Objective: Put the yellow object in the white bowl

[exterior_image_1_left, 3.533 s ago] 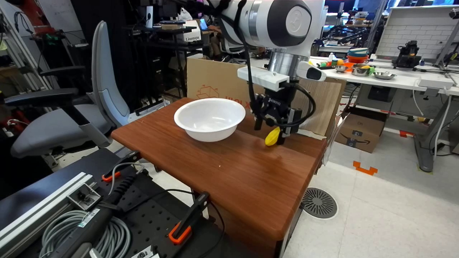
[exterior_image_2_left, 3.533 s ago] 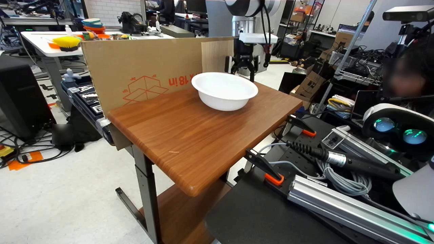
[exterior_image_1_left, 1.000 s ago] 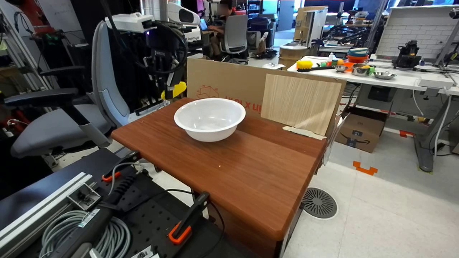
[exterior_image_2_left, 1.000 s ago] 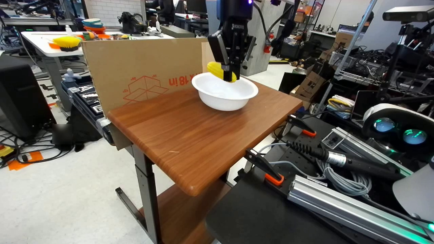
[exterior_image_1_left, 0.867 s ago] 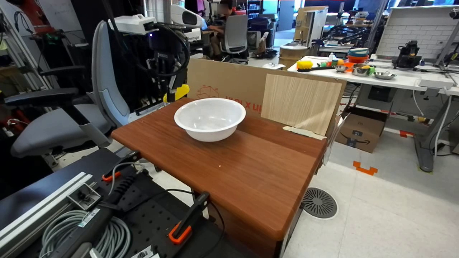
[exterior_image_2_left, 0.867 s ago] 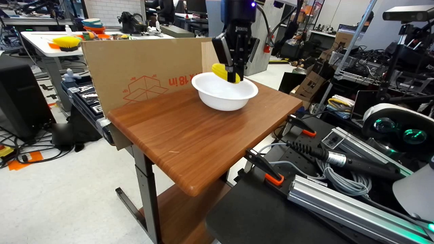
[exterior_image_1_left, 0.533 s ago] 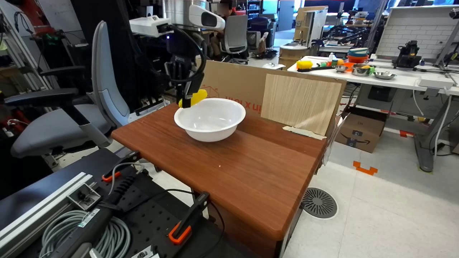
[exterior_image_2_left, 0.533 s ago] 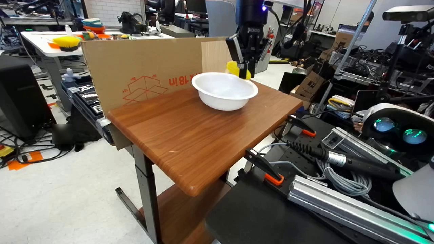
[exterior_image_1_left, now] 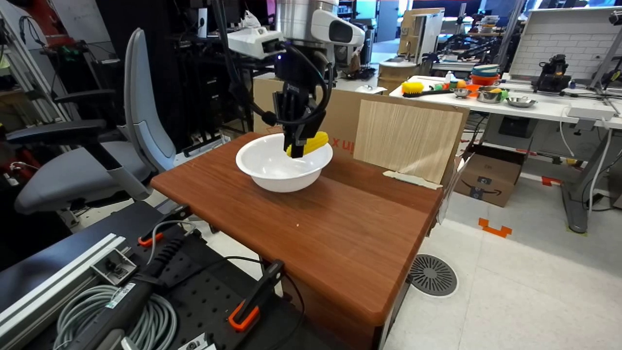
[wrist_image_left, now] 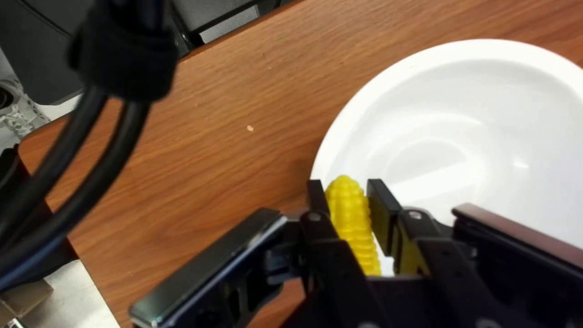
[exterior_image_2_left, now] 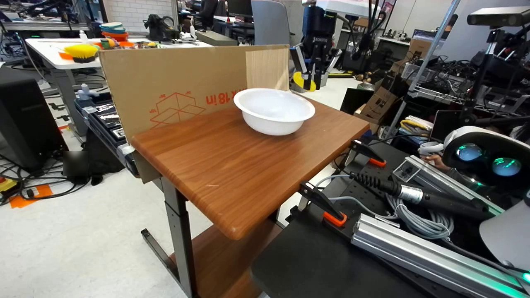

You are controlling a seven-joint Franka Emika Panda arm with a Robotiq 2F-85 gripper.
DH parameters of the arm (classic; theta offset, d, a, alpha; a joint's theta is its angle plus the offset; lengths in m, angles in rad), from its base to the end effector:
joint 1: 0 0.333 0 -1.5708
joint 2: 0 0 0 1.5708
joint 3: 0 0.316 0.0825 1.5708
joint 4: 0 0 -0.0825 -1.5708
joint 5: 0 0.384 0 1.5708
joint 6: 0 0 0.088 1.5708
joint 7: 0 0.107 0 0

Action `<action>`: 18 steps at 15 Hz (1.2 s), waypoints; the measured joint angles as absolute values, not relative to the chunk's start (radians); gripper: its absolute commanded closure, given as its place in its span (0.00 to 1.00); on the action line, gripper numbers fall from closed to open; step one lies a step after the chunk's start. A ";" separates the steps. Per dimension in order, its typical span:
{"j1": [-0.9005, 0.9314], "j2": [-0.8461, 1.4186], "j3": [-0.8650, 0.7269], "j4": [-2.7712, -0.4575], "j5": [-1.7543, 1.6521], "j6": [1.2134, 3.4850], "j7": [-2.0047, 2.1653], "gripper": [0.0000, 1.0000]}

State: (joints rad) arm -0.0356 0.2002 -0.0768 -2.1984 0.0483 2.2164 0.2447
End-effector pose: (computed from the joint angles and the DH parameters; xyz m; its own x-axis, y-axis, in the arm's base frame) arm 0.5283 -0.0581 0.2784 0.9091 -0.3758 -0.1795 -0.3774 -0.9257 0.0268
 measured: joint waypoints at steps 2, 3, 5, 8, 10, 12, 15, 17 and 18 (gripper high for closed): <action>-0.035 0.238 -0.073 -2.164 0.048 2.218 0.248 0.93; -0.033 0.257 -0.069 -2.144 0.048 2.219 0.250 0.93; -0.021 0.295 -0.061 -2.101 0.048 2.219 0.260 0.93; 0.003 0.353 -0.046 -2.032 0.048 2.219 0.282 0.93; 0.017 0.396 -0.043 -1.992 0.048 2.219 0.296 0.93; 0.024 0.439 -0.043 -1.961 0.048 2.218 0.310 0.93; 0.025 0.491 -0.043 -1.931 0.047 2.217 0.324 0.93; 0.028 0.509 -0.043 -1.924 0.047 2.217 0.330 0.91; 0.030 0.513 -0.043 -1.924 0.045 2.217 0.332 0.47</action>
State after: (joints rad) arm 0.0302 0.5134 -0.0433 -1.9239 0.0454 2.2167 0.3322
